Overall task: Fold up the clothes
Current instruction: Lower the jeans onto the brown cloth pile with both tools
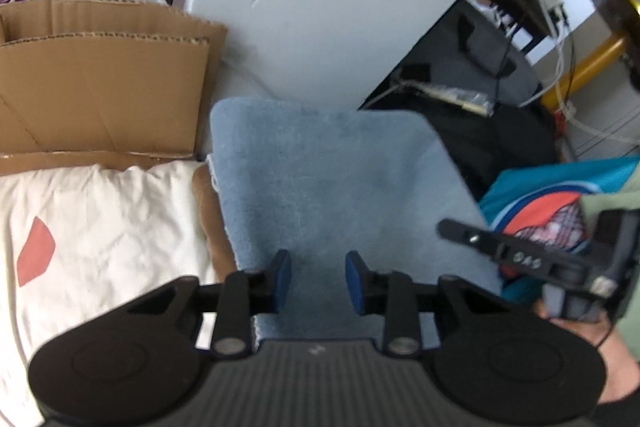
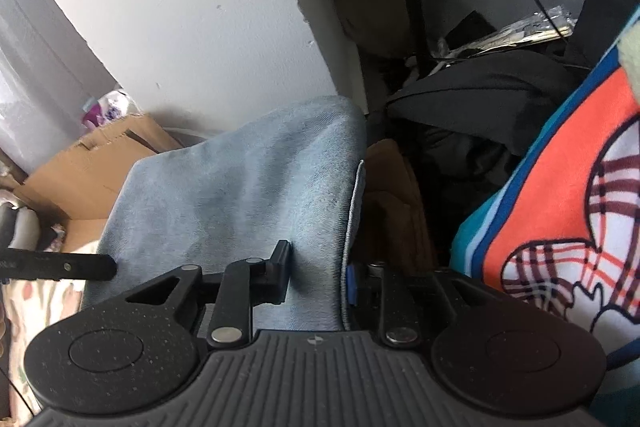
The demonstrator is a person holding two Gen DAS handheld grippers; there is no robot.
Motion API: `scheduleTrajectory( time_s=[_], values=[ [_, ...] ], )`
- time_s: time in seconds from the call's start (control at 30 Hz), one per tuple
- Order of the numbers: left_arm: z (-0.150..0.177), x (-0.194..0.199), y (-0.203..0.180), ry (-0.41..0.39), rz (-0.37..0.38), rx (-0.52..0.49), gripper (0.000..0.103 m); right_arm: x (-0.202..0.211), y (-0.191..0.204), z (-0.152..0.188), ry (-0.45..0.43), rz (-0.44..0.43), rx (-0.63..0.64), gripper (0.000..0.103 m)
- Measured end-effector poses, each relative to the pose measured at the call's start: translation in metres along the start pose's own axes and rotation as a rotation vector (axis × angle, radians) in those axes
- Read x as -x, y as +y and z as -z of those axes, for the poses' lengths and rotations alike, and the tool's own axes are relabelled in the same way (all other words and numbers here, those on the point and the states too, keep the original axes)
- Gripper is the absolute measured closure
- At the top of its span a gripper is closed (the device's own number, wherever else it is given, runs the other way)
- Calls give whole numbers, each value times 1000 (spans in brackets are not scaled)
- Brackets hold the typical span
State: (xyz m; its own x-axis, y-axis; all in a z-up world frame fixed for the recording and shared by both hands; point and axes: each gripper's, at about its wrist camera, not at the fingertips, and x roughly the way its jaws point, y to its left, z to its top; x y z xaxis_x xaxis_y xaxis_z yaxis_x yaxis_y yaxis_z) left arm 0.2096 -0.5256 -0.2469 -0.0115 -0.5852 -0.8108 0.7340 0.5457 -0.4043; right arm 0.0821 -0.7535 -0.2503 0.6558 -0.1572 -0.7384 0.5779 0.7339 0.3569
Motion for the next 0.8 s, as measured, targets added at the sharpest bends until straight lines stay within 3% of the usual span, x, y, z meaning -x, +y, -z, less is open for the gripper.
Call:
scheduleTrajectory(
  time_s=[0.17, 0.33, 0.47, 0.63, 0.8],
  values=[
    [4, -12, -4, 12, -78, -52, 76, 2, 4, 1, -9, 40, 43, 69],
    [7, -21, -7, 26, -120, -78, 76, 19, 9, -6, -81, 96, 85, 59],
    [9, -25, -8, 31, -128, -80, 75, 25, 16, -9, -102, 60, 118, 59],
    [10, -29, 0, 36, -117, -63, 73, 7, 33, 4, -36, 25, 211, 63],
    [12, -31, 5, 31, -92, -60, 73, -23, 34, 15, 32, 57, 237, 68]
  ],
)
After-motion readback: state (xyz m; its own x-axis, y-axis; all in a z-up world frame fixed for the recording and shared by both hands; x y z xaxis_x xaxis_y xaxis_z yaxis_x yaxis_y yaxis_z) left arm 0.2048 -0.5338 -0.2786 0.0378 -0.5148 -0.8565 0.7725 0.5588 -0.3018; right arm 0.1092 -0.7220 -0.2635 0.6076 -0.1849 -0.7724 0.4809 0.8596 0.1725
